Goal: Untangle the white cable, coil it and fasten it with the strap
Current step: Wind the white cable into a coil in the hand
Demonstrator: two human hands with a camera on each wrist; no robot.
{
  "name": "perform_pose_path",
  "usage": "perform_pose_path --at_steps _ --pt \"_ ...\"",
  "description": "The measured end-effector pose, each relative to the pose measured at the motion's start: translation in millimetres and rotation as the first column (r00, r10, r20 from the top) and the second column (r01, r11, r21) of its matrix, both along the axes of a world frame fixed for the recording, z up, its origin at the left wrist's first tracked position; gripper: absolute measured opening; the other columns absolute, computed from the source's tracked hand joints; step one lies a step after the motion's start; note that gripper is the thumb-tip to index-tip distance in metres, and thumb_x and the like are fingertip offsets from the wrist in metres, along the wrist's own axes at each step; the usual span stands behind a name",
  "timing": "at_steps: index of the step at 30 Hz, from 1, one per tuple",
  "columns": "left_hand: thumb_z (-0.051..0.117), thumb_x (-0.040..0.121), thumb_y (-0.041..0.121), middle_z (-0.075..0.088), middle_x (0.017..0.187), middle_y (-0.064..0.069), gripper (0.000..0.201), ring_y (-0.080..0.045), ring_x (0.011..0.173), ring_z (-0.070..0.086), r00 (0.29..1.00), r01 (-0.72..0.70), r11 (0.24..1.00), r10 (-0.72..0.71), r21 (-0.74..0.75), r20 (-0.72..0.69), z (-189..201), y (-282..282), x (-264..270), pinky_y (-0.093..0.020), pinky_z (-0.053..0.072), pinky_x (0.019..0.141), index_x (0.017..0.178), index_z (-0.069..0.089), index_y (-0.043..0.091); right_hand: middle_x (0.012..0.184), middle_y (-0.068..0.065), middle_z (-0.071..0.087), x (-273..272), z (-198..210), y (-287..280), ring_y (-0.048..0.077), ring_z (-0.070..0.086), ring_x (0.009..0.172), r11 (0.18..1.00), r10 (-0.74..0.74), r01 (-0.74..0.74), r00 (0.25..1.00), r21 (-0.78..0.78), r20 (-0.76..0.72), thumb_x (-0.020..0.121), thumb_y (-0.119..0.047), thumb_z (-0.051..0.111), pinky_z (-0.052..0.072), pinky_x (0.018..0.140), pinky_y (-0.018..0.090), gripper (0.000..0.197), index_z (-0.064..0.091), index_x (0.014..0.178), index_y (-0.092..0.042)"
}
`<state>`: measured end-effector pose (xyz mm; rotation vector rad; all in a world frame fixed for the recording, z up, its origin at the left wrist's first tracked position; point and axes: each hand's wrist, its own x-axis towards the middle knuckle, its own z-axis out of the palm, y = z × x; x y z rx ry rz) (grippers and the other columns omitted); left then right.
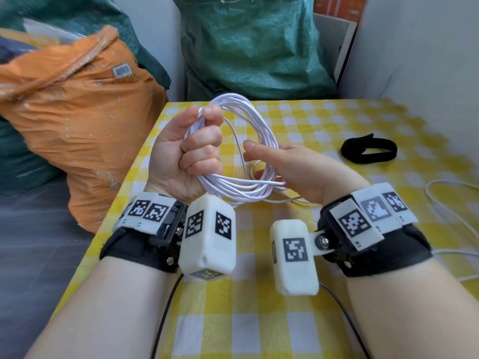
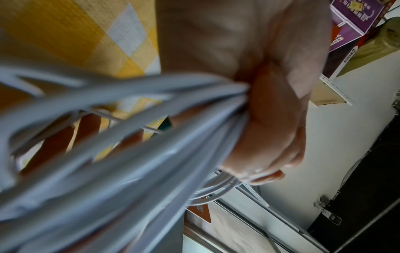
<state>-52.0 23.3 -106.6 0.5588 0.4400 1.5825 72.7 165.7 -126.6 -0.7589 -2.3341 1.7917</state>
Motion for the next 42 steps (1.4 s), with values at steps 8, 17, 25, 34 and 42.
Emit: perform_pose_path --at_steps 8,17,25,34,42 --pt "0.046 0.092 0.014 0.028 0.05 0.003 0.01 -0.006 0.034 0.018 0.998 0.055 0.998 -0.055 0.006 0.029 -4 6 -9 -0.021 0.021 0.039 0.093 0.048 0.004 0.077 0.0 0.06 0 5 -4 0.016 0.059 0.074 0.997 -0.075 0.07 0.981 -0.034 -0.176 0.088 -0.036 0.062 0.045 0.074 0.032 0.016 0.064 0.085 -0.021" --pt "0.048 0.084 0.039 0.027 0.042 0.01 0.029 -0.002 0.031 0.029 0.923 -0.359 0.913 0.316 -0.196 -0.221 -21 27 -1 -0.014 0.028 0.037 0.064 0.038 0.02 0.079 -0.002 0.053 -1 10 -3 0.014 0.061 0.058 0.956 -0.277 0.216 0.884 -0.196 -0.377 0.091 -0.019 0.062 0.054 0.056 0.028 0.012 0.055 0.081 -0.017" --pt "0.055 0.084 0.042 0.034 0.042 0.005 0.042 -0.005 0.028 0.036 0.905 -0.337 0.923 0.372 -0.185 0.207 -26 29 -16 -0.015 0.037 0.033 0.058 0.047 0.011 0.109 -0.008 0.049 -1 7 -15 0.008 0.054 0.101 0.994 -0.018 -0.025 0.916 -0.103 -0.4 0.071 0.0 0.075 0.055 0.061 0.026 0.058 0.048 0.118 -0.021" --pt "0.044 0.091 0.042 0.018 0.048 0.008 0.046 -0.003 0.035 0.013 0.937 -0.262 0.953 0.289 -0.154 0.197 -25 22 -19 -0.015 0.02 0.032 0.057 0.044 0.012 0.094 -0.004 0.05 1 10 -14 0.006 0.049 0.076 0.983 0.031 0.029 0.948 0.182 -0.318 0.066 -0.015 0.084 0.046 0.062 0.021 0.058 0.05 0.114 -0.015" --pt "0.04 0.092 0.041 0.025 0.048 0.002 0.053 -0.012 0.036 0.024 0.919 -0.197 0.976 0.218 -0.096 0.329 -35 1 -55 -0.025 0.026 0.041 0.058 0.049 0.002 0.067 -0.007 0.056 7 8 12 0.005 0.055 0.048 0.891 -0.278 0.355 0.919 0.284 -0.278 0.088 -0.02 0.063 0.04 0.045 0.018 0.019 0.059 0.07 -0.023"
